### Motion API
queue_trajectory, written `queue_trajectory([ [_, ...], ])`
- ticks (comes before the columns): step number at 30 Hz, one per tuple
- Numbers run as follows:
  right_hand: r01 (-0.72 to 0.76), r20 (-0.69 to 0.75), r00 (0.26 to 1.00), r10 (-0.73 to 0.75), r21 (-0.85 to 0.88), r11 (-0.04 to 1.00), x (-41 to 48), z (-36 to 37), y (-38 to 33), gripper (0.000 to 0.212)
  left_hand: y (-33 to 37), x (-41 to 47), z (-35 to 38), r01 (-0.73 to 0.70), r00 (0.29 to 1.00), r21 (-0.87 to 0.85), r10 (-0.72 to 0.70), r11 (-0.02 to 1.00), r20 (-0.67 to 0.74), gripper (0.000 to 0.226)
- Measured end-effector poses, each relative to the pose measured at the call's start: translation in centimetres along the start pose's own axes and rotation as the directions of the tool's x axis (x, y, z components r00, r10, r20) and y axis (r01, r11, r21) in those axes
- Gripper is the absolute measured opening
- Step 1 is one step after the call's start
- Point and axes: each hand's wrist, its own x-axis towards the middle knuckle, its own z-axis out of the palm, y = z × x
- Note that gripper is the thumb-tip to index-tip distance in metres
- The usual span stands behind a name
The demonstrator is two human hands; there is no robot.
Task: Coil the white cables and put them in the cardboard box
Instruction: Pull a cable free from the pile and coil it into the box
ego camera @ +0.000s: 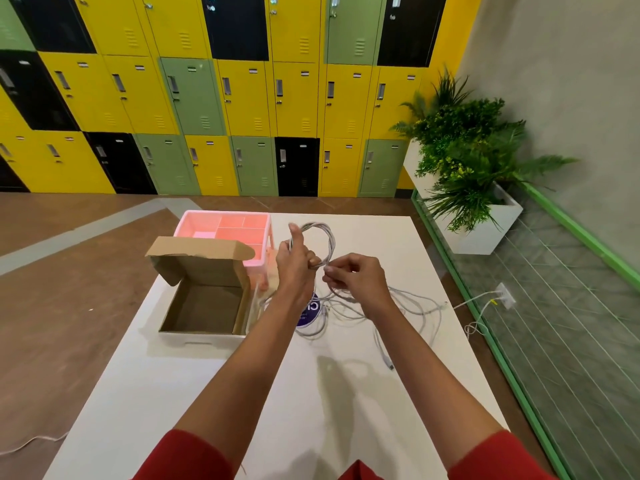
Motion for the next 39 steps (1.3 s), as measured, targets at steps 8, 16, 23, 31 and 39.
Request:
queue_trajectory([
  [8, -0.055, -0.097, 0.993, 0.074, 0.187, 0.981, 0.6, 0.6, 0.2, 0.009, -0.3, -0.5, 0.3, -0.083, 0.991, 0.056, 0.077, 0.995, 0.107, 0.026],
  [16, 0.019, -0.256, 0.965, 0.059, 0.290, 0.957, 1.2, 0.4, 0.2, 0.020, -1.7, -0.7, -0.6, -0.217, 0.972, 0.361, 0.167, 0.907, 0.164, 0.030],
  [23, 0.029, -0.221, 0.975, 0.027, 0.249, 0.968, 1.4, 0.3, 0.2, 0.029, -2.2, -0.3, -1.6, -0.220, 0.975, 0.443, 0.189, 0.869, 0.115, 0.027],
  [31, 0.004, -0.105, 0.994, 0.011, 0.138, 0.990, 1.3, 0.0, 0.0, 0.022, -1.6, -0.2, -1.3, -0.192, 0.981, 0.404, 0.162, 0.894, 0.109, 0.021],
  [39, 0.009, -0.062, 0.998, -0.005, 0.066, 0.998, 2.2, -1.2, 0.0, 0.015, -0.5, -0.5, -2.0, -0.039, 0.941, 0.371, -0.091, 0.928, 0.327, 0.024],
])
